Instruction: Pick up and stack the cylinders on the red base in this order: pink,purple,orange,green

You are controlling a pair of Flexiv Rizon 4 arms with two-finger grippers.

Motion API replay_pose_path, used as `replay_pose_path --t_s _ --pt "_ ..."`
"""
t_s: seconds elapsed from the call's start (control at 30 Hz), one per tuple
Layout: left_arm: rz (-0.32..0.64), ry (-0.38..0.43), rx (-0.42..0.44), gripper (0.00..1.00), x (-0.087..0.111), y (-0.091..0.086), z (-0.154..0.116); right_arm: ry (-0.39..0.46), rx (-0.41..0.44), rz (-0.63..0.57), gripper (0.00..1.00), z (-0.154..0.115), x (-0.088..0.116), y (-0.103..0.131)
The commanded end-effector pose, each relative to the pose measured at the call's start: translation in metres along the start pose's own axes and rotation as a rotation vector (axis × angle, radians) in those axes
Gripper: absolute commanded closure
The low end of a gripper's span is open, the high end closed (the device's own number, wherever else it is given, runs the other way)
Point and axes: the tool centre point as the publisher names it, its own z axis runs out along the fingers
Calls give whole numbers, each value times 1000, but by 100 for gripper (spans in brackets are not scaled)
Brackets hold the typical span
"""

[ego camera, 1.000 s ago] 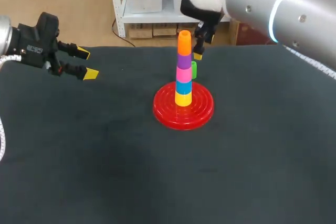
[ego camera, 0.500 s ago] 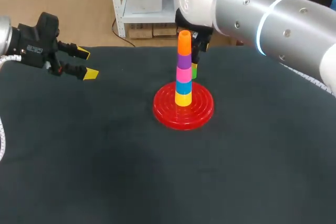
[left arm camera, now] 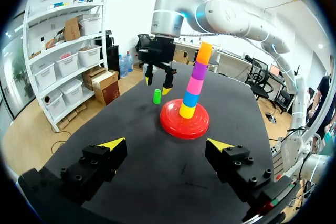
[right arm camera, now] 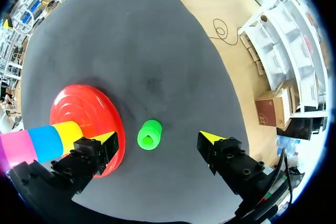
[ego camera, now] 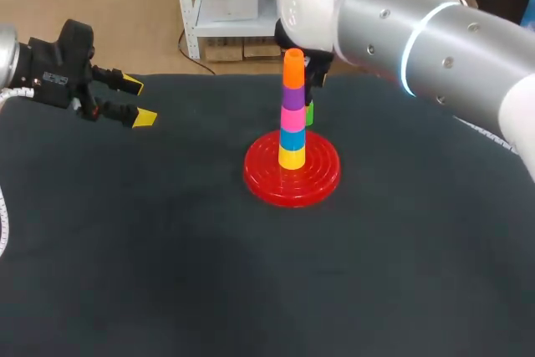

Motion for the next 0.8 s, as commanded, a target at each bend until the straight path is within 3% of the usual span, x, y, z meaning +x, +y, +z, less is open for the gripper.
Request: replay_pose_path --t_s 0.03,0.47,0.8 --pt "2 -3 0 0 1 0 0 23 -32 -2 1 5 -11 -11" --pt "2 -3 0 0 1 0 0 41 -40 -18 31 10 -14 -3" --pt "2 -3 0 0 1 0 0 47 -40 -17 45 12 -13 -4"
